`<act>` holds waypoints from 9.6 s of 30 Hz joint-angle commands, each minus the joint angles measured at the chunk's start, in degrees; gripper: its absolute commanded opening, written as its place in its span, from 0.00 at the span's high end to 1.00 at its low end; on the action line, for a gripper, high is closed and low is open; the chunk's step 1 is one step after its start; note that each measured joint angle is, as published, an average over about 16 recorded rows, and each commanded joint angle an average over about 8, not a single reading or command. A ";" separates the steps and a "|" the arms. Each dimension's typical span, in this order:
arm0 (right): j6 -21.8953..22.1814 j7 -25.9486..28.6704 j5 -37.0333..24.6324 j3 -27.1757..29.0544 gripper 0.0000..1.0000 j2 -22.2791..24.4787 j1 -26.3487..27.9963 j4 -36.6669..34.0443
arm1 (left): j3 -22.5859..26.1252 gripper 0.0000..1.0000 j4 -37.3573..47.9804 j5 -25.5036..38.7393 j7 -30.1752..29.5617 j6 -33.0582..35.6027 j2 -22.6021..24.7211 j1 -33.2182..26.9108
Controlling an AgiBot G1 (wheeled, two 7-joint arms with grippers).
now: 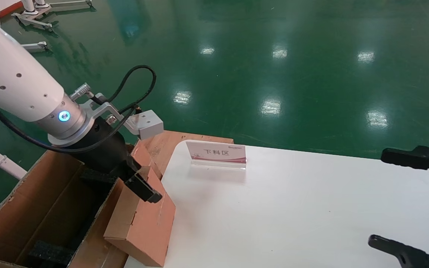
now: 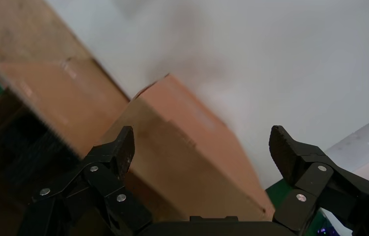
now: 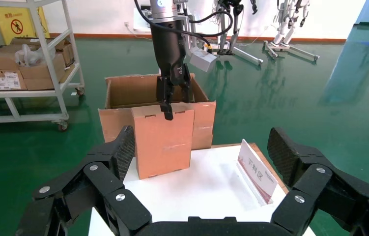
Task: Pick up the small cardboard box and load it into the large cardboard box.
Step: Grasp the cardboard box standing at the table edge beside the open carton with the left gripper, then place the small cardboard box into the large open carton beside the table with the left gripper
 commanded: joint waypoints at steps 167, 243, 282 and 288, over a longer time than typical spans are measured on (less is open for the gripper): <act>0.17 -0.23 0.29 -0.43 0.00 0.17 0.11 -0.07 | 71.32 1.00 30.51 -28.64 22.54 -1.65 -4.85 -43.30; 0.28 -0.35 0.46 -0.68 0.00 0.27 0.16 -0.08 | 65.25 0.75 56.97 -37.96 32.85 -20.89 -2.45 -5.26; 0.30 -0.35 0.47 -0.67 0.00 0.27 0.15 -0.09 | 65.42 0.00 57.06 -37.69 32.75 -20.78 -2.49 -5.21; 0.30 -0.36 0.48 -0.67 0.00 0.27 0.16 -0.10 | 65.07 0.00 56.78 -38.01 33.34 -20.95 -2.43 -5.70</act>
